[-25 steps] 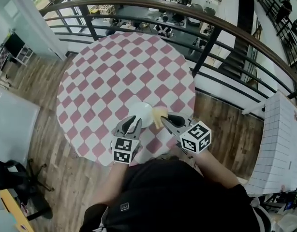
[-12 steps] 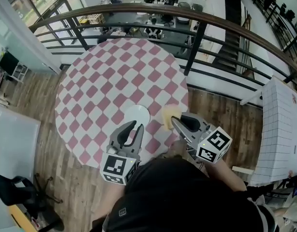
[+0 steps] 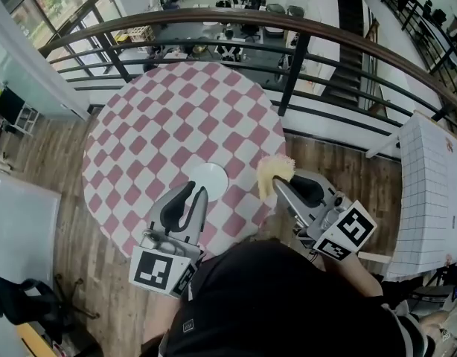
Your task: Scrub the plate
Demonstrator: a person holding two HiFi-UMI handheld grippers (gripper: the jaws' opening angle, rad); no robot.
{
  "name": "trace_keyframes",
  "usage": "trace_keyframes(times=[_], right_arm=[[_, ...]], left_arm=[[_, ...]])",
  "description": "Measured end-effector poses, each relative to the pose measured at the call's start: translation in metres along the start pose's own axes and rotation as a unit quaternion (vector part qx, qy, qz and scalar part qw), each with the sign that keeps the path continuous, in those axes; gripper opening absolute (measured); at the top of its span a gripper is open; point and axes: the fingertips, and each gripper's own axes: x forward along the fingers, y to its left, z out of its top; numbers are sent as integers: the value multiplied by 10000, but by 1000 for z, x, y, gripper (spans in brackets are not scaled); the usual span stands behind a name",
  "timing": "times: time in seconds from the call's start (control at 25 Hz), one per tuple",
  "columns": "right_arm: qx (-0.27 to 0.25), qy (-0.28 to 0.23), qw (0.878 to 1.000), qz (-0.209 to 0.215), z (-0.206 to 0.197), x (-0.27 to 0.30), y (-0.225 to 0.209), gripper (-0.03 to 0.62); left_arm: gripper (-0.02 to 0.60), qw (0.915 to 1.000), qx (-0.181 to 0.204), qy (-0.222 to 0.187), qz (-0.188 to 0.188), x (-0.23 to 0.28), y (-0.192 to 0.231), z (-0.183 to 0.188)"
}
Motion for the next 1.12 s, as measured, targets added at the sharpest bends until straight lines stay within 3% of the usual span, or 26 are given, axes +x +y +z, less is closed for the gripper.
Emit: trace_keyframes(times=[1.12], right_arm=[[-31, 62, 9999, -102, -5, 5, -11, 44]], left_arm=[[74, 9999, -101, 102, 28, 8, 6, -10]])
